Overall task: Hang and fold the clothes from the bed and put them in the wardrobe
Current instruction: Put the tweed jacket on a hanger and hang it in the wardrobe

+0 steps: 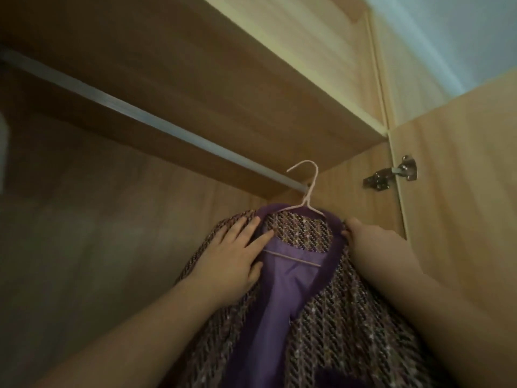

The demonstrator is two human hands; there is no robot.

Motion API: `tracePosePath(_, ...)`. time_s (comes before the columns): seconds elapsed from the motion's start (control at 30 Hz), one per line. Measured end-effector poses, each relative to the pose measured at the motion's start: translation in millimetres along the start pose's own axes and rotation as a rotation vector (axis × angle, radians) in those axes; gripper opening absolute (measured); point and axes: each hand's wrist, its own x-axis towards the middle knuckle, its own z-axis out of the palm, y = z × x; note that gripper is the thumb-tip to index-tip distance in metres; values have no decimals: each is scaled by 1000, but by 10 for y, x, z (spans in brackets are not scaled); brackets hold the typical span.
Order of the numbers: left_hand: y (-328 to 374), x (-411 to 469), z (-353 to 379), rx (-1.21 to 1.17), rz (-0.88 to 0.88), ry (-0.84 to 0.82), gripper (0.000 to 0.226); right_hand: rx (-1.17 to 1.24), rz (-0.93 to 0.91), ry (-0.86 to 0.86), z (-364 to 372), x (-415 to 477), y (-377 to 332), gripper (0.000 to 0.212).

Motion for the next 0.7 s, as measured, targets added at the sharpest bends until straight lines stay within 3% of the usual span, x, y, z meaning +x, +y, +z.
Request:
tracePosePath(0.23,-280,705,220,-68,19,-21,64,-107,16,29,62,779,-311,13)
tracePosePath(0.4,-316,979,318,-102,30,-33,62,-141,31,34,336,1156,-298,24)
tracePosePath(0.6,-443,1046,484,-123,44,-49,62,-169,106,-71,612,1347,-256,28)
tracePosePath(0.7,-427,962,579,-189,4,-39,62,-221,60,-58,823,1311,-330,30)
